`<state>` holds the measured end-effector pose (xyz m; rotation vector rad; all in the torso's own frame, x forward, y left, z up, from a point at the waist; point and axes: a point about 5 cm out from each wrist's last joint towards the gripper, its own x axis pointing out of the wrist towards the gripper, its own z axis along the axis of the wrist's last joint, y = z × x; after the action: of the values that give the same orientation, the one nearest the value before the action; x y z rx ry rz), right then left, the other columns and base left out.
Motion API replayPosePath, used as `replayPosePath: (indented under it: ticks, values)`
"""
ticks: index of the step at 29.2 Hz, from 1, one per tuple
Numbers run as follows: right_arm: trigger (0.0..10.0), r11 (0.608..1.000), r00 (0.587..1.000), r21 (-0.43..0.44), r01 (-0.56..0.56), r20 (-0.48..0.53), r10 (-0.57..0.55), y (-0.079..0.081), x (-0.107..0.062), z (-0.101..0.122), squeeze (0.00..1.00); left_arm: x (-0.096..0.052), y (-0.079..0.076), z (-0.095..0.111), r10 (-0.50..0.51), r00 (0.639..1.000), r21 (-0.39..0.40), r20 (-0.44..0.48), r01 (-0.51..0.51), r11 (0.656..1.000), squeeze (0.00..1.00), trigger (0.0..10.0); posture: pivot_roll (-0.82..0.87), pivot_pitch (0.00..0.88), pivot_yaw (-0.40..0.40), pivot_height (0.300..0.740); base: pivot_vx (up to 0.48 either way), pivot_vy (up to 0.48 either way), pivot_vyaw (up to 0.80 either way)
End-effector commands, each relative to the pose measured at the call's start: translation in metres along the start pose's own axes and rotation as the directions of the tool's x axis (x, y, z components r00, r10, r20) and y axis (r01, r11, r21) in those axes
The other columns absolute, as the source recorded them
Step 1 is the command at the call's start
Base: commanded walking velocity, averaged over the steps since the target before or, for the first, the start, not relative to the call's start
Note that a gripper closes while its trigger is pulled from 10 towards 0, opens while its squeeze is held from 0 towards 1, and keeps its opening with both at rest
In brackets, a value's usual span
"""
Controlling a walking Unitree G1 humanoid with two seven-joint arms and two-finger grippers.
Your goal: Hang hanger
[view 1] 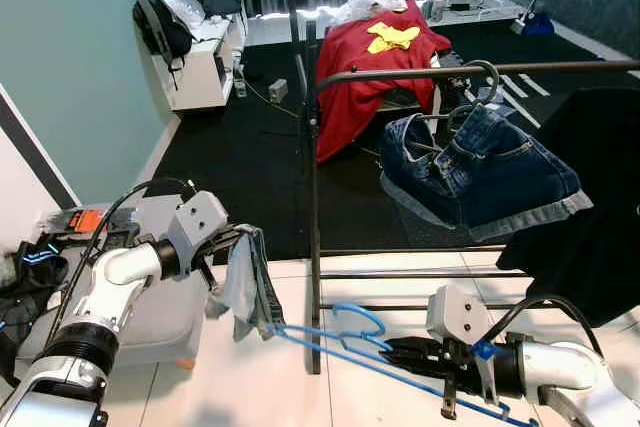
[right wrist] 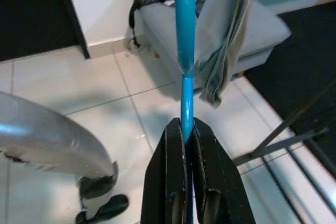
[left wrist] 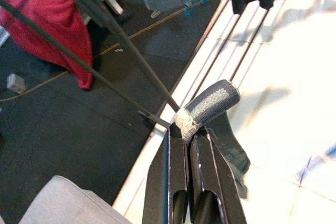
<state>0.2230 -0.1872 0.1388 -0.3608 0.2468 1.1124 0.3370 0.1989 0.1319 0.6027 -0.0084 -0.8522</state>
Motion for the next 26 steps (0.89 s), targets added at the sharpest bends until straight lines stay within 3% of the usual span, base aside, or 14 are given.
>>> replayPosePath:
  ticks: [1, 7, 11, 13, 15, 18, 26]
  values:
    - [10.0, 0.999, 0.995, -0.001, 0.052, 0.084, -0.052, -0.011, -0.005, 0.008, 0.00, -0.015, -0.004, -0.018, -0.093, 0.986, 0.002, -0.140, 0.094, 0.996, 0.00, 10.0, -0.10, 0.034, 0.111, 0.740, 0.000, 0.000, 0.00]
    - [10.0, 0.996, 0.988, 0.001, 0.092, 0.124, -0.091, -0.023, 0.006, 0.001, 0.00, -0.028, 0.000, -0.022, -0.053, 0.988, -0.010, -0.143, 0.052, 0.999, 0.00, 10.0, -0.07, 0.062, 0.059, 0.740, 0.000, 0.000, 0.00]
    - [10.0, 0.998, 0.992, 0.059, -0.007, 0.127, -0.001, -0.020, 0.014, -0.008, 0.00, -0.033, 0.003, -0.015, 0.022, 0.998, -0.060, -0.059, -0.026, 0.998, 0.00, 10.0, -0.04, 0.077, 0.013, 0.740, 0.000, 0.000, 0.00]
    - [10.0, 0.998, 0.992, 0.059, -0.007, 0.127, -0.001, -0.020, 0.014, -0.008, 0.00, -0.033, 0.003, -0.015, 0.022, 0.998, -0.060, -0.059, -0.026, 0.998, 0.00, 10.0, -0.04, 0.077, 0.013, 0.740, 0.000, 0.000, 0.00]
    - [10.0, 0.989, 0.988, 0.104, -0.108, 0.124, 0.094, -0.014, 0.017, -0.012, 0.00, -0.039, 0.006, -0.010, 0.064, 0.998, -0.083, -0.011, -0.065, 0.994, 0.00, 10.0, -0.03, 0.085, -0.007, 0.740, 0.000, 0.000, 0.00]
    - [10.0, 0.982, 0.982, 0.111, -0.155, 0.121, 0.142, -0.011, 0.017, -0.013, 0.00, -0.044, 0.008, -0.009, 0.066, 0.998, -0.079, -0.005, -0.066, 0.995, 0.00, 10.0, -0.02, 0.093, -0.012, 0.740, 0.000, 0.000, 0.00]
    - [10.0, 0.984, 0.981, 0.088, -0.155, 0.130, 0.143, -0.015, 0.019, -0.012, 0.00, -0.047, 0.010, -0.005, 0.061, 0.998, -0.068, 0.008, -0.060, 0.996, 0.00, 10.0, -0.02, 0.097, -0.008, 0.740, 0.000, 0.000, 0.00]
